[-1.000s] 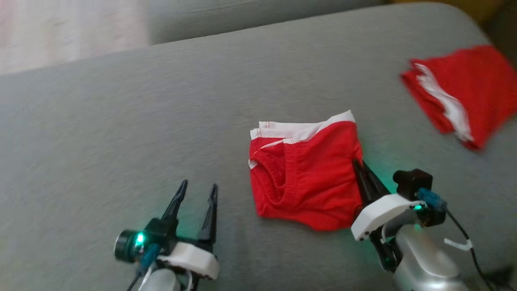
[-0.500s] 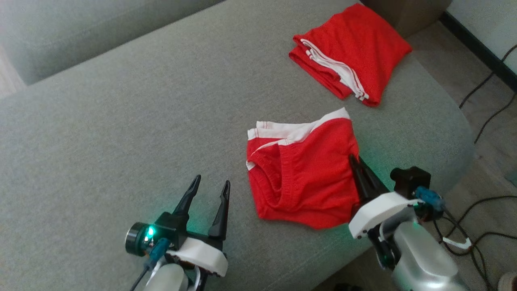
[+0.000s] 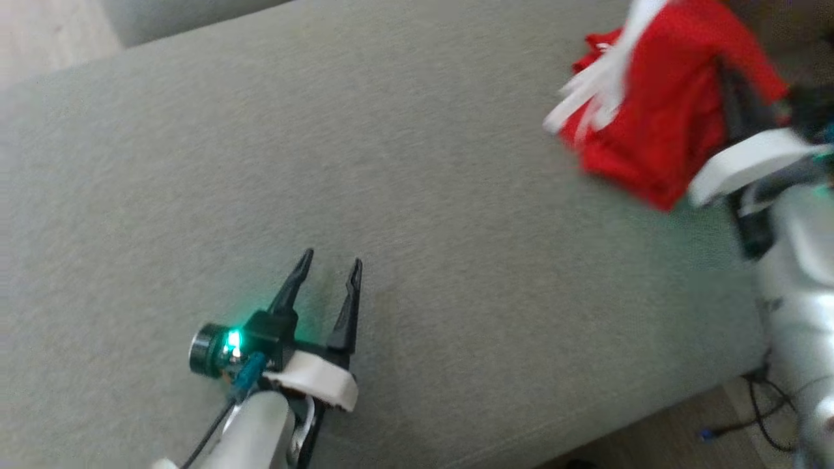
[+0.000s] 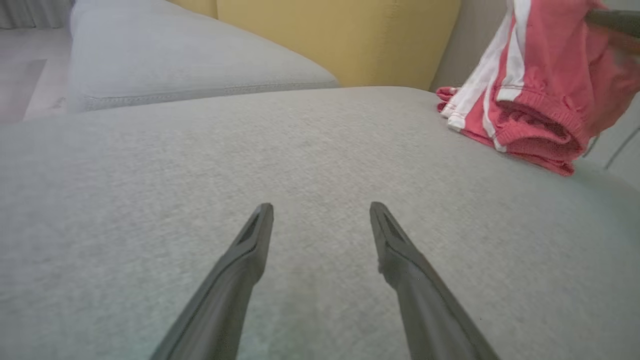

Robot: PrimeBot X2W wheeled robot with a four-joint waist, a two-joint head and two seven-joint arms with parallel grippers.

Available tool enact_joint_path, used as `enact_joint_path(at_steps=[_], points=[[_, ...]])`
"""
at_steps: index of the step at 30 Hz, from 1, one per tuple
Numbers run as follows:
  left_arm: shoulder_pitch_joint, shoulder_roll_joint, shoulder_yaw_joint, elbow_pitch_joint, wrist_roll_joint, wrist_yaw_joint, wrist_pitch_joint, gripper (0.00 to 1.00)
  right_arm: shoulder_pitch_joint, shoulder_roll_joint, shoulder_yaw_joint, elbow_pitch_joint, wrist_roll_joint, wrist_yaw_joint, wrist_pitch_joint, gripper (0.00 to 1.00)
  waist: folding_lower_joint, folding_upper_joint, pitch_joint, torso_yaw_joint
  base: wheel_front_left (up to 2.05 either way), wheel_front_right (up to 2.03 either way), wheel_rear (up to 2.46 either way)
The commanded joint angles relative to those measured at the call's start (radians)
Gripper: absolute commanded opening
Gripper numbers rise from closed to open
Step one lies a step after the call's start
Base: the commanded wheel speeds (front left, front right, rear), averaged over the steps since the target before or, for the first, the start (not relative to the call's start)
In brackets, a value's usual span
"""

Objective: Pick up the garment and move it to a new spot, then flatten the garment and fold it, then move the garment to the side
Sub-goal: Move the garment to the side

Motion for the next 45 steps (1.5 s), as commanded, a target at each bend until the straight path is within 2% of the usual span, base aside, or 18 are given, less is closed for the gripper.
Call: enact_joint_path(at_steps=[1,5,6,10,13,16,20,26,33,38,45], points=[[-0.034,0.002,0.031,-0.024,0.007,-0.002,-0.011,1.0,-0.037,-0.025,-0.011,0.003,-0.017,-0.001,-0.009,0.0,-0.0001,0.0,0.031,0.055,0.0,0.0,0.0],[-0.051,0.002,0.028,-0.022,0.012,-0.006,-0.011,1.0,-0.123,-0.102,-0.13,0.145,-0.1,-0.001,-0.007,0.0,-0.0001,0.0,0.05,0.108,0.0,0.0,0.0],[-0.055,0.002,0.025,-0.022,0.011,-0.003,-0.011,1.0,-0.151,-0.132,-0.209,0.2,-0.15,-0.001,-0.007,1.0,-0.0001,0.0,0.055,0.128,0.0,0.0,0.0],[-0.062,0.002,0.033,-0.028,0.013,0.009,-0.011,1.0,-0.173,-0.14,-0.351,0.225,-0.255,-0.001,-0.009,1.0,-0.0001,0.0,0.062,0.15,0.0,0.0,0.0],[-0.065,0.002,0.055,-0.033,0.015,0.017,-0.011,1.0,-0.166,-0.098,-0.418,0.169,-0.313,-0.001,-0.009,1.0,-0.0001,0.0,0.059,0.154,0.0,0.0,0.0],[-0.058,0.002,0.083,-0.038,0.018,0.024,-0.011,1.0,-0.148,-0.028,-0.433,0.092,-0.318,-0.001,-0.009,1.0,-0.0001,0.0,0.042,0.155,0.0,0.0,0.0],[-0.031,0.002,0.151,-0.058,0.017,0.046,-0.011,1.0,-0.057,0.084,-0.37,-0.042,-0.265,-0.001,-0.009,1.0,-0.0001,0.0,0.013,0.165,0.0,0.0,0.0],[0.006,0.002,0.213,-0.075,0.018,0.058,-0.011,1.0,0.11,0.16,-0.255,-0.174,-0.166,-0.001,-0.009,1.0,-0.0001,0.0,-0.024,0.202,0.0,0.0,0.0],[0.061,0.002,0.259,-0.091,0.01,0.09,-0.011,1.0,0.319,0.183,-0.114,-0.271,-0.067,-0.001,-0.009,1.0,-0.0001,0.0,-0.078,0.261,0.0,0.0,0.0],[0.095,0.002,0.273,-0.097,0.011,0.107,-0.011,1.0,0.405,0.184,-0.051,-0.298,-0.013,-0.001,-0.009,1.0,-0.0001,0.0,-0.108,0.296,0.0,0.0,0.0],[0.154,0.002,0.291,-0.102,-0.003,0.118,-0.011,1.0,0.502,0.184,-0.065,-0.326,0.035,-0.001,-0.009,1.0,-0.0001,0.0,-0.163,0.36,0.0,0.0,0.0]])
